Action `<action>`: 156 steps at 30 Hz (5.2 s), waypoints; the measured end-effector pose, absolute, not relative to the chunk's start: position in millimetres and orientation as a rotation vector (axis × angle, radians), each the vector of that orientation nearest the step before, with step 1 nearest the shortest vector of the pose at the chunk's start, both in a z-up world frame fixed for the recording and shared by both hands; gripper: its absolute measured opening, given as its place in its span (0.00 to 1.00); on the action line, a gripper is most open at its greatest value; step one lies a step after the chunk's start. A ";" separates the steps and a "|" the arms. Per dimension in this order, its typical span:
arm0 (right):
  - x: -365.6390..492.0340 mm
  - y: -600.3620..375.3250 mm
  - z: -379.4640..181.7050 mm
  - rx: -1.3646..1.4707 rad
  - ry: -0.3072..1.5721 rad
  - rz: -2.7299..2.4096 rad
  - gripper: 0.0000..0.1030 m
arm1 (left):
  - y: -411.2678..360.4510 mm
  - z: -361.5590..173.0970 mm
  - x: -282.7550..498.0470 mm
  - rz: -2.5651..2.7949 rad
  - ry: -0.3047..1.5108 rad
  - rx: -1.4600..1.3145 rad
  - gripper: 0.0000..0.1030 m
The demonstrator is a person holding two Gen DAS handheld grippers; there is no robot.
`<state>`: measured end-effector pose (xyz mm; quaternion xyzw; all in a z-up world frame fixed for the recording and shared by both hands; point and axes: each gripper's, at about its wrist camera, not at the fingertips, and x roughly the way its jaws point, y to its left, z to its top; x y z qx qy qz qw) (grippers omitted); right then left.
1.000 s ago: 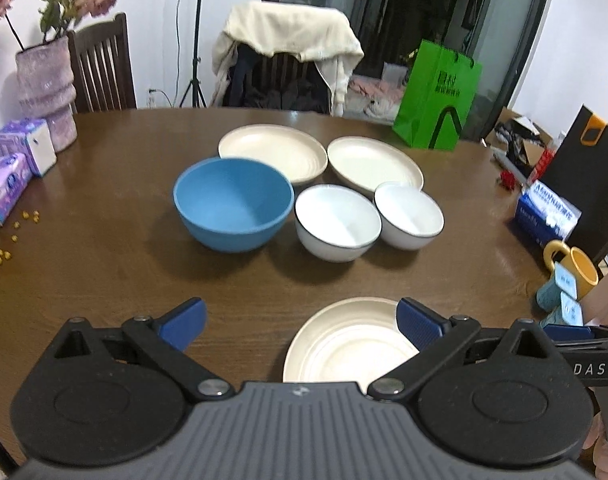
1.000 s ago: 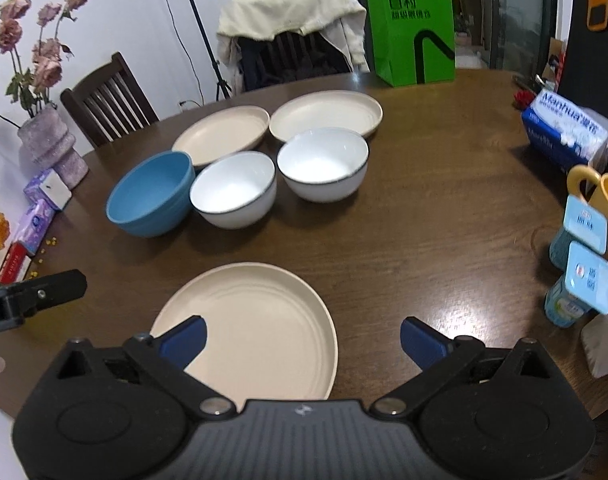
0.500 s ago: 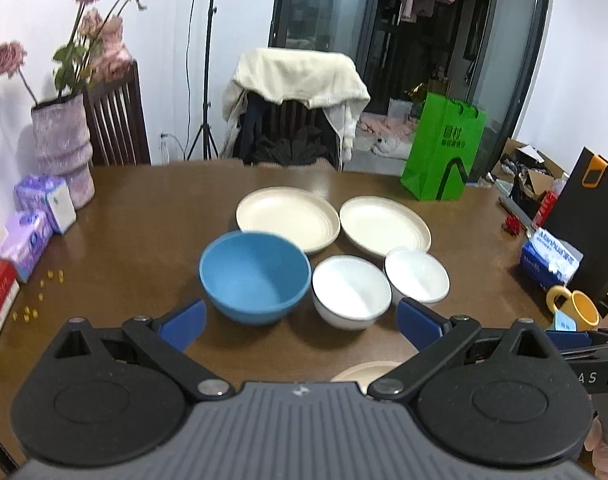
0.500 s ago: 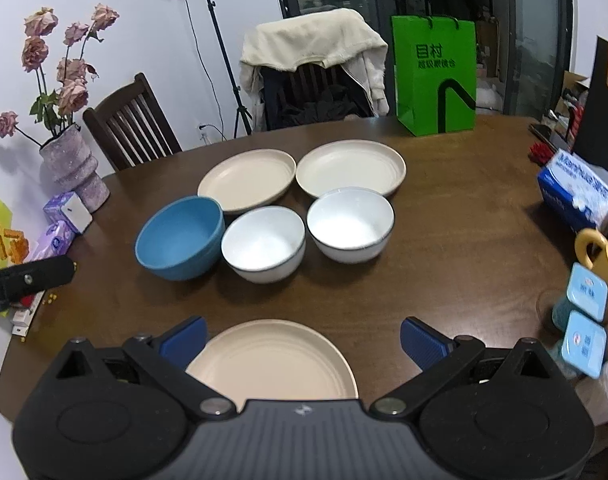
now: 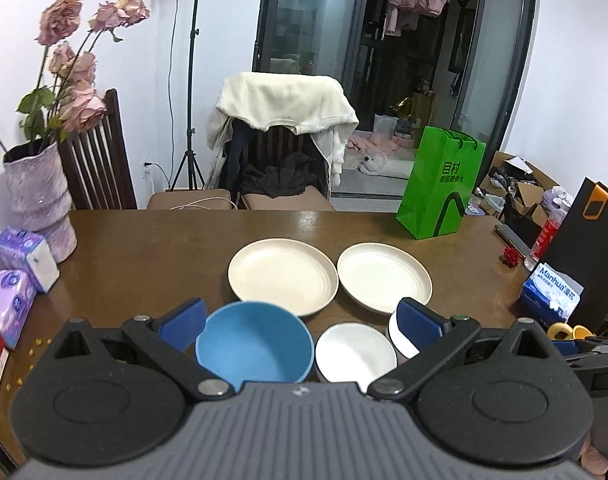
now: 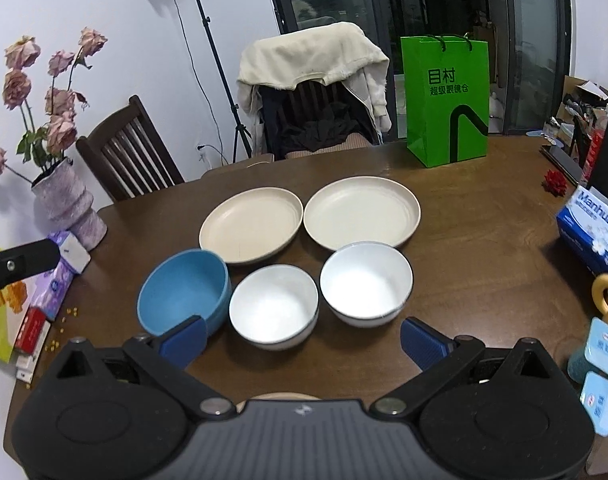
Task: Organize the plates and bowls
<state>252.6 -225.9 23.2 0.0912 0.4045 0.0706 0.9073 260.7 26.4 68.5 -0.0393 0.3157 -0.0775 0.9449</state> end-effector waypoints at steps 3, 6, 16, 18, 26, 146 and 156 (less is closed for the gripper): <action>269.8 -220.7 26.4 0.188 0.839 0.139 1.00 | 30.5 70.4 278.0 -0.159 0.641 -0.071 1.00; 286.8 -216.3 28.3 0.190 0.847 0.136 1.00 | 34.9 74.0 296.6 -0.159 0.641 -0.066 1.00; 341.4 -200.9 28.5 0.194 0.876 0.121 1.00 | 51.4 79.0 358.2 -0.150 0.647 -0.033 1.00; 353.1 -197.8 27.9 0.194 0.882 0.118 1.00 | 54.7 78.9 370.8 -0.147 0.649 -0.028 1.00; 400.3 -181.0 17.7 0.199 0.900 0.106 1.00 | 69.8 66.8 422.5 -0.133 0.677 -0.027 1.00; 527.0 -147.4 -107.0 0.411 0.975 0.025 0.14 | 74.3 -72.4 581.7 -0.157 0.880 -0.018 0.16; 508.9 -155.4 -85.9 0.408 0.956 0.027 0.14 | 68.8 -52.7 560.5 -0.157 0.865 -0.004 0.16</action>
